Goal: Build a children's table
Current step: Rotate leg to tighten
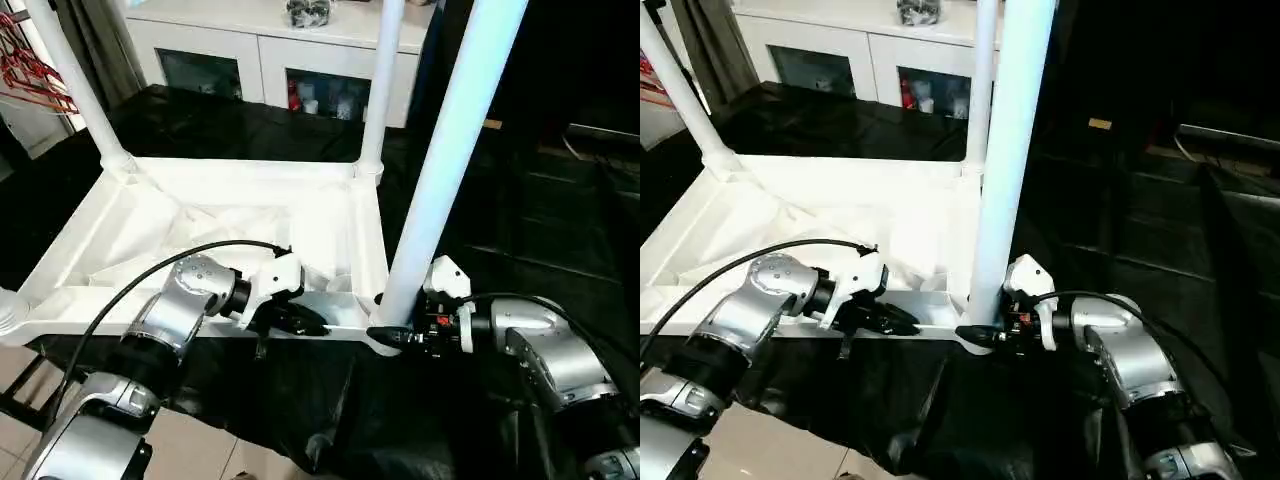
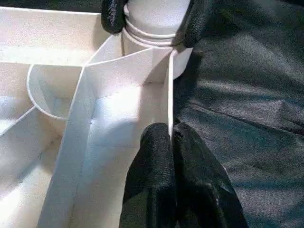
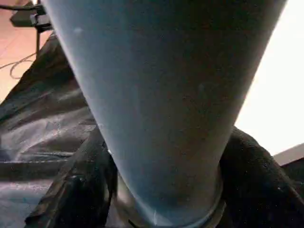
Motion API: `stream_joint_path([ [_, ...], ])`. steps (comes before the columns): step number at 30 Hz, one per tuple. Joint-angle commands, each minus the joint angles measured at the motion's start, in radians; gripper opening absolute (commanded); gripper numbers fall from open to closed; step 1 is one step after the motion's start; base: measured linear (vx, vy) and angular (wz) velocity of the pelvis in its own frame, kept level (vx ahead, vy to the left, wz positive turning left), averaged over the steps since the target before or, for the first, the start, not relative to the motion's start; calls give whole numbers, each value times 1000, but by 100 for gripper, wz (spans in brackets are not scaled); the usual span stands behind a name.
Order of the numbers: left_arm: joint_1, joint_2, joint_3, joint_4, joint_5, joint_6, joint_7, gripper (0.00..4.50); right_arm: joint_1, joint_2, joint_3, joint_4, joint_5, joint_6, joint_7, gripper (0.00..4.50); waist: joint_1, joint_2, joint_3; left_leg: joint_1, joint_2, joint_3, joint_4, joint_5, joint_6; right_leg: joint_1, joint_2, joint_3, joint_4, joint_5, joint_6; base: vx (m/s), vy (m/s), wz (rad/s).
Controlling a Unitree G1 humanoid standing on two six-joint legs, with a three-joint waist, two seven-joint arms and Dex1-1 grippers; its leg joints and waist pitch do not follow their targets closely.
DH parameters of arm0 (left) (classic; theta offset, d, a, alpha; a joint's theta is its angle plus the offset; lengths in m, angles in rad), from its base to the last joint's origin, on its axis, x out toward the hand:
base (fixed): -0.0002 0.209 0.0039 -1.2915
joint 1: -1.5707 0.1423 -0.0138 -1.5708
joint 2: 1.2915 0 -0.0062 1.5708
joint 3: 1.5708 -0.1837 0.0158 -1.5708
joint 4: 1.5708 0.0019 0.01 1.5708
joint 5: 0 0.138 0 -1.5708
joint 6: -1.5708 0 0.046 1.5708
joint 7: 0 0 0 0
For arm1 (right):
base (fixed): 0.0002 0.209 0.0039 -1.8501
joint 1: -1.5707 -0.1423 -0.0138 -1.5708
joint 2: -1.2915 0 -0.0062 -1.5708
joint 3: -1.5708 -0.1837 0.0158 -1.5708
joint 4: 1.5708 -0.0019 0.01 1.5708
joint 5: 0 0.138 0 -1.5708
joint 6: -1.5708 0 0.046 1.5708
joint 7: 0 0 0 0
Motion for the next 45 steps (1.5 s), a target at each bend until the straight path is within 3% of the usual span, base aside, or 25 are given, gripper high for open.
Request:
stream_joint_path([
  [1,-6,-37,10,-6,0,-5,77,0,15,45,24,-7,2,17,-40,263,2,-15,-58,12,44,-16,-67,-201,59,44,-56,40,-57,-244,-233,0,0,0],
  [4,-16,-80,35,10,13,7,194,0,19,98,12,24,-33,-2,-171,263,-2,-15,-55,14,43,-18,-70,-235,42,41,-56,40,-64,-293,-219,0,0,0],
  [6,-32,-116,48,33,33,23,300,0,7,153,-3,80,-76,-15,-314,263,-8,-18,-52,18,39,-21,-74,-281,16,37,-58,39,-75,-381,-192,0,0,0],
  [8,-43,-153,52,44,45,50,379,0,-18,216,-29,137,-97,-14,-453,262,-17,-15,-50,20,37,-24,-76,-312,-1,33,-57,38,-81,-430,-174,0,0,0],
  [9,-45,-166,53,48,47,58,399,0,-25,237,-40,151,-96,-13,-489,262,-22,-4,-48,20,35,-28,-78,-335,-13,32,-57,36,-83,-464,-163,0,0,0],
  [10,-47,-179,53,52,49,65,416,0,-33,259,-52,167,-95,-12,-530,262,-26,-9,-50,24,35,-29,-78,-354,-14,30,-57,35,-89,-480,-152,0,0,0],
  [13,-60,-226,55,72,66,79,511,0,-75,344,-94,227,-100,2,-698,262,-37,-7,-48,21,33,-31,-80,-373,-18,28,-54,33,-92,-486,-144,0,0,0],
  [14,-62,-234,55,75,68,80,527,0,-83,358,-98,237,-103,4,-724,262,-37,-11,-50,21,34,-32,-80,-371,-17,30,-55,33,-93,-486,-141,0,0,0],
  [16,-74,-271,49,88,81,70,574,0,-130,419,-82,286,-142,-14,-814,262,-40,-8,-50,21,32,-31,-80,-366,-16,27,-54,34,-92,-473,-143,0,0,0],
  [20,-76,-281,37,86,96,56,568,0,-144,433,-70,299,-162,-59,-804,262,-34,-8,-54,19,34,-28,-79,-341,0,30,-56,38,-87,-406,-152,0,0,0],
  [21,-73,-279,35,78,94,51,557,0,-145,434,-80,297,-146,-65,-787,297,-34,-9,-54,16,34,-27,-80,-332,3,32,-55,39,-85,-388,-157,0,0,0],
  [23,-68,-273,30,66,88,42,537,0,-146,428,-90,296,-133,-73,-766,332,-32,-8,-56,15,35,-24,-78,-306,11,35,-53,40,-77,-325,-179,0,0,0],
  [24,-54,-254,22,44,78,25,493,0,-141,408,-103,286,-106,-81,-708,338,-29,3,-57,17,35,-26,-78,-302,12,36,-54,40,-75,-309,-185,0,0,0],
  [25,-42,-241,17,30,70,14,456,0,-137,387,-104,282,-99,-87,-672,349,-33,-3,-58,11,35,-24,-78,-295,18,41,-52,39,-72,-279,-192,0,0,0],
  [26,-42,-241,17,30,70,14,456,0,-137,387,-104,282,-99,-87,-672,349,-31,5,-59,11,35,-26,-79,-290,20,43,-54,38,-71,-269,-196,0,0,0],
  [30,-13,-193,-3,-14,37,3,316,0,-111,289,-63,222,-116,-93,-549,372,-29,0,-66,10,34,-22,-69,-224,48,52,-53,38,-58,-149,-234,0,0,0],
  [31,-9,-181,-6,-17,36,-2,297,0,-102,266,-54,205,-111,-96,-504,372,-28,0,-68,10,34,-18,-64,-188,71,51,-52,39,-52,-93,-253,0,0,0],
  [32,-5,-165,-4,-18,33,-10,279,0,-88,229,-39,180,-105,-108,-437,372,-26,11,-69,10,36,-17,-62,-170,84,53,-50,38,-49,-47,-266,0,0,0],
  [34,-3,-156,-1,-15,27,-14,263,0,-76,198,-27,156,-94,-110,-375,372,-23,6,-68,9,35,-16,-60,-154,102,56,-48,35,-44,-16,-284,0,0,0],
  [36,3,-138,1,-16,17,-21,220,0,-57,154,-17,119,-76,-99,-276,372,-15,6,-64,9,38,-13,-60,-174,108,56,-50,35,-49,-70,-282,0,0,0],
  [38,6,-117,3,-11,14,-31,188,0,-42,115,-7,90,-61,-86,-202,372,-10,5,-60,11,41,-14,-64,-211,94,53,-51,34,-56,-159,-266,0,0,0],
  [39,5,-105,6,-7,14,-33,175,0,-35,98,-2,76,-52,-79,-169,372,-8,-3,-59,14,43,-14,-67,-233,81,51,-51,34,-60,-210,-254,0,0,0],
  [40,5,-91,7,-5,12,-40,157,0,-27,79,4,58,-39,-70,-131,372,-3,0,-56,18,44,-15,-69,-251,72,47,-51,36,-64,-251,-241,0,0,0],
  [41,4,-71,9,-6,7,-42,135,0,-16,56,13,35,-21,-52,-82,356,-2,-5,-55,17,45,-14,-70,-260,66,45,-52,38,-65,-271,-233,0,0,0],
  [45,2,-47,12,-8,-3,-46,100,0,-3,25,33,9,-8,-35,-20,336,2,-4,-56,17,45,-17,-71,-257,56,43,-54,39,-66,-293,-221,0,0,0],
])
